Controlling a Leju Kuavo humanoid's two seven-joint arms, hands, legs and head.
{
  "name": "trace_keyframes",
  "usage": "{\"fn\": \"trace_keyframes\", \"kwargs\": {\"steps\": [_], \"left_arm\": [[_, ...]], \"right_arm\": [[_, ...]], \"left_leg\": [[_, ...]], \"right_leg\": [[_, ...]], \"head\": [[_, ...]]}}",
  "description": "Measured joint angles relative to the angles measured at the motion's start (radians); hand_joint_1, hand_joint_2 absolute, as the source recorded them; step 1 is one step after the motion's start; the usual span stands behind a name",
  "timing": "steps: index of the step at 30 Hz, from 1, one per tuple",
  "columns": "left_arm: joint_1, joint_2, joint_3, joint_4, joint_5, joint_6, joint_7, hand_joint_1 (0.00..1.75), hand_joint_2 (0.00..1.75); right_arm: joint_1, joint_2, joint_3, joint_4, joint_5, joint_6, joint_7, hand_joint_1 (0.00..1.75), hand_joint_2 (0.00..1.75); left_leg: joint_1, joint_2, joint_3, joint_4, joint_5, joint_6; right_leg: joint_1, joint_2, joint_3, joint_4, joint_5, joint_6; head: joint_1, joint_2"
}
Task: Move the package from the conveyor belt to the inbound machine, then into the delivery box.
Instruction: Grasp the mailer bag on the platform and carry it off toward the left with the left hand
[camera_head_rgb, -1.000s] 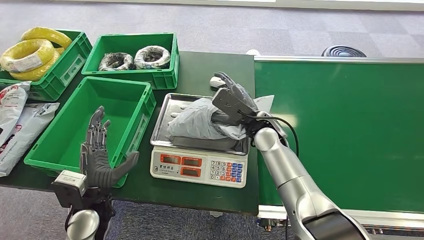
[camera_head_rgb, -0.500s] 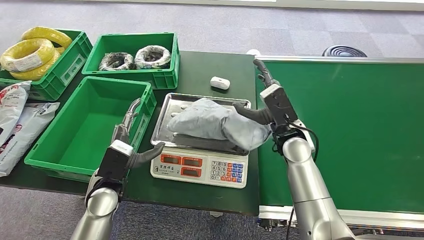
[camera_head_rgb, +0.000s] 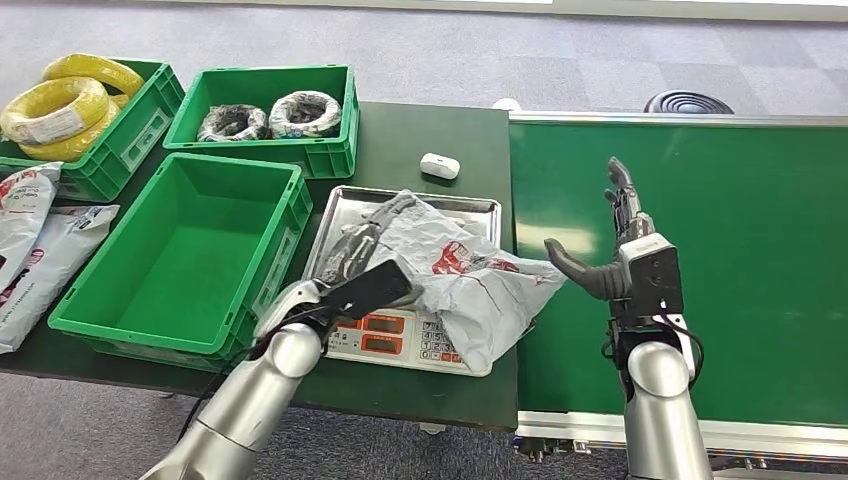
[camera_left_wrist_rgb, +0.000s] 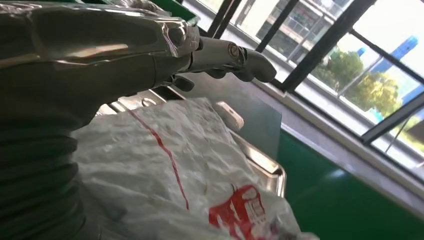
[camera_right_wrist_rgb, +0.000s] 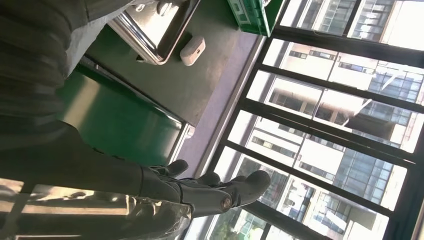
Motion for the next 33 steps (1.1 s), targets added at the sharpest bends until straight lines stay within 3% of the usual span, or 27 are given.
{"fn": "trace_keyframes", "kwargs": {"steps": [6, 10, 11, 16, 25, 29, 33], "left_arm": [[-0.095, -0.057, -0.115, 0.193, -0.103, -0.059, 0.064, 0.03, 1.75], [-0.143, -0.078, -0.155, 0.297, -0.118, -0.078, 0.071, 1.56, 1.75], [-0.153, -0.082, -0.162, 0.320, -0.120, -0.082, 0.071, 1.63, 1.75], [-0.188, -0.094, -0.170, 0.393, -0.096, -0.080, 0.053, 1.74, 1.75], [-0.220, -0.097, -0.161, 0.423, -0.035, -0.072, 0.035, 1.75, 1.75], [-0.222, -0.091, -0.129, 0.417, 0.039, -0.074, -0.002, 1.75, 1.75], [-0.203, -0.064, -0.079, 0.347, 0.149, -0.006, -0.049, 1.75, 1.75]], "right_arm": [[0.012, 0.003, -0.019, -0.014, -0.014, 0.002, -0.028, 0.00, 1.75], [0.015, 0.007, -0.025, -0.019, -0.027, 0.004, -0.040, 0.00, 1.75], [0.015, 0.008, -0.025, -0.019, -0.032, 0.004, -0.045, 0.00, 1.75], [0.011, 0.013, -0.034, -0.019, -0.053, 0.000, -0.057, 0.00, 1.75], [0.004, 0.019, -0.049, -0.019, -0.079, -0.004, -0.056, 0.00, 1.75], [0.005, 0.019, -0.049, -0.019, -0.082, -0.004, -0.056, 0.00, 1.75], [0.021, 0.019, -0.049, -0.028, -0.084, -0.004, -0.056, 0.00, 1.75]], "left_leg": [[0.000, 0.000, 0.000, 0.000, 0.000, 0.000], [0.000, 0.000, 0.000, 0.000, 0.000, 0.000], [0.000, 0.000, 0.000, 0.000, 0.000, 0.000], [0.000, 0.000, 0.000, 0.000, 0.000, 0.000], [0.000, -0.001, 0.000, 0.000, 0.000, 0.000], [0.000, -0.001, 0.000, 0.000, 0.000, 0.000], [0.000, 0.000, 0.000, 0.000, 0.000, 0.000]], "right_leg": [[0.000, 0.000, 0.000, 0.000, 0.000, 0.000], [0.000, 0.000, 0.000, 0.000, 0.000, 0.000], [0.000, 0.000, 0.000, 0.000, 0.000, 0.000], [0.000, 0.000, 0.001, 0.000, 0.000, 0.000], [0.000, 0.000, 0.001, 0.000, 0.000, 0.000], [0.000, 0.000, 0.001, 0.000, 0.000, 0.000], [0.000, 0.000, 0.000, 0.001, 0.000, 0.000]], "head": [[0.000, 0.000], [0.000, 0.000], [0.000, 0.000], [0.000, 0.000], [0.000, 0.000], [0.000, 0.000], [0.000, 0.000]]}}
